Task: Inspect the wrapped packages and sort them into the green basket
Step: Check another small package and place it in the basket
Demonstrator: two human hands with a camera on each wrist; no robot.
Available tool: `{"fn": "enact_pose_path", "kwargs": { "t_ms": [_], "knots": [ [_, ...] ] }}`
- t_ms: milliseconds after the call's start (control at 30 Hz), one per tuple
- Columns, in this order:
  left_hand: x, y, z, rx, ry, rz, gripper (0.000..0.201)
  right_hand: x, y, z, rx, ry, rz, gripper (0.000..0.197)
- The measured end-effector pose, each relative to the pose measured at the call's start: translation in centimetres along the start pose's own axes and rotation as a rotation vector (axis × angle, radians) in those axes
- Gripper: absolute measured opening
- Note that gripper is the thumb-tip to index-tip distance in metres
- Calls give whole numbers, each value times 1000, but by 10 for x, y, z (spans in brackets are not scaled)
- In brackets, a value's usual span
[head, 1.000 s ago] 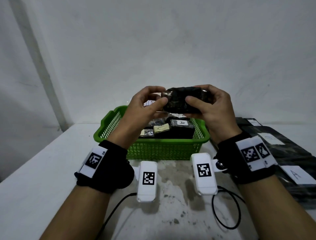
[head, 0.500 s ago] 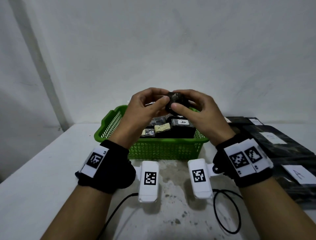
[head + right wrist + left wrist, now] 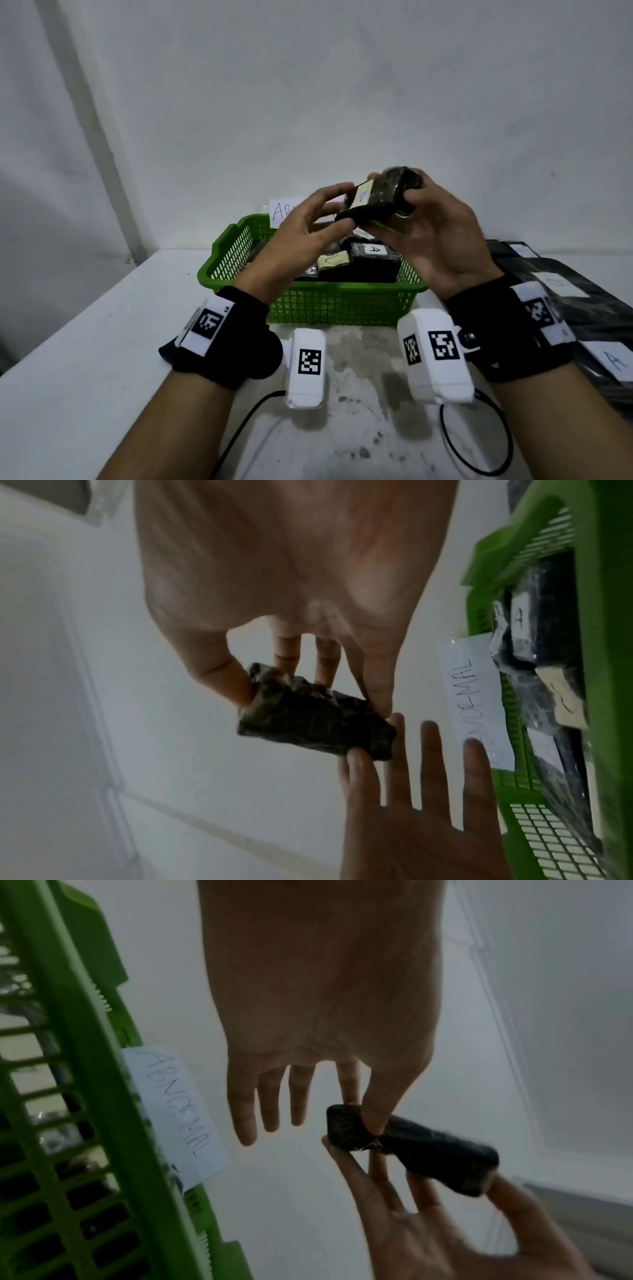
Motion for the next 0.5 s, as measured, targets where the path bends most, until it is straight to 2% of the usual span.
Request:
{"fn": "enact_pose_path", "kwargs": {
  "t_ms": [67, 167, 267, 300, 400, 500],
  "knots": [
    [-1, 3, 1, -62, -10, 39, 42, -2, 5, 2, 70, -35, 39, 28],
    [-3, 15, 4, -51, -45, 135, 44, -1, 20, 5, -4, -70, 160, 37],
    [-2, 17, 8, -7, -78, 153, 45, 0, 25, 6, -133, -86, 230, 19],
    [-2, 16, 8, -22, -77, 143, 41, 0, 27, 4, -189, -72, 246, 14],
    [-2, 15, 10, -98, -77, 167, 23, 0, 30, -1, -252, -8, 273, 24],
    [-1, 19, 10, -107, -107, 231, 16, -1, 28, -5, -270, 23, 268, 26]
  ]
}}
Point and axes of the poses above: each hand's wrist, its own x-axis towards the middle knuckle, its own y-axis out of the back of the hand, z = x × y, the point moved 9 cm from there along x, towards the middle knuckle, and after that the axes turned 2 degrees about -x, right-handed, at the moved point
